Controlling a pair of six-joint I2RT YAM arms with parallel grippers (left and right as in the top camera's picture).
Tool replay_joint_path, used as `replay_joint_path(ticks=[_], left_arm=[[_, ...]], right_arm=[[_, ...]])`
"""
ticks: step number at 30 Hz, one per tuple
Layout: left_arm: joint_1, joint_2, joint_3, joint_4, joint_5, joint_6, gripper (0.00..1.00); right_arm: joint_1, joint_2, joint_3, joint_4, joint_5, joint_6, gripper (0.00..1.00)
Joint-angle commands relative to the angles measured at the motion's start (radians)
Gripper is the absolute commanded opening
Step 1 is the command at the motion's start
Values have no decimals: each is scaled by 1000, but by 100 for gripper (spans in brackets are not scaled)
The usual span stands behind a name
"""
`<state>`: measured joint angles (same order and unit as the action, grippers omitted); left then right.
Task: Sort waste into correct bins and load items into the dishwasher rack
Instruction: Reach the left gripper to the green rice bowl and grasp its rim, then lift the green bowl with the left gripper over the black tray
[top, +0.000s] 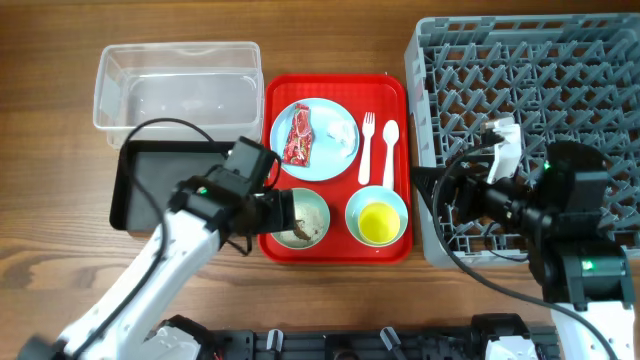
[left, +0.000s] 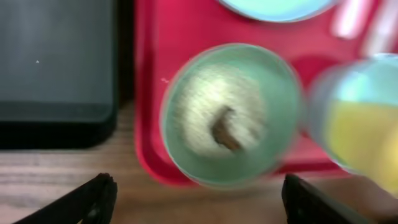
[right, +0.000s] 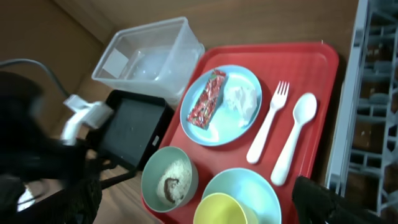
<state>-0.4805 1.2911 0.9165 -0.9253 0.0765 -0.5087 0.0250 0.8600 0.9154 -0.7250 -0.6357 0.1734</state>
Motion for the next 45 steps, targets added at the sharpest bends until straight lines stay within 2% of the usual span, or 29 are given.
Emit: replay_joint_path(ticks=[1, 4, 6, 7, 12, 22, 30, 34, 39, 42, 45], left_arm=[[9, 97, -59, 82, -43, -23, 78], [-10, 176, -62, 130, -29, -19, 66], [-39, 258, -62, 188, -31, -19, 45], [-42, 272, -62, 198, -38, -19, 42], [-42, 320, -62, 226, -57, -20, 5], [-38, 267, -31, 168, -74, -21, 4], [16, 85, 36, 121, -62, -20, 4], [47, 36, 36, 126, 36, -19, 4], [52, 23, 36, 162, 204, 23, 4], [52, 23, 38, 166, 223, 30, 4], [52, 22, 42, 166, 223, 30, 4]], right_arm=[[-4, 25, 21, -13, -16, 10, 100], [-4, 40, 21, -16, -16, 10, 100], [-4, 52, 21, -16, -17, 11, 100], [-4, 53, 21, -17, -16, 11, 100], [-4, 53, 21, -21, -17, 11, 100], [-4, 53, 21, -24, -17, 12, 100], [-4, 53, 21, -18, -38, 10, 100], [-4, 54, 21, 6, -131, 10, 100], [-3, 55, 21, 6, -132, 13, 100], [12, 55, 21, -6, -132, 13, 90], [42, 55, 21, -11, -124, 14, 87]])
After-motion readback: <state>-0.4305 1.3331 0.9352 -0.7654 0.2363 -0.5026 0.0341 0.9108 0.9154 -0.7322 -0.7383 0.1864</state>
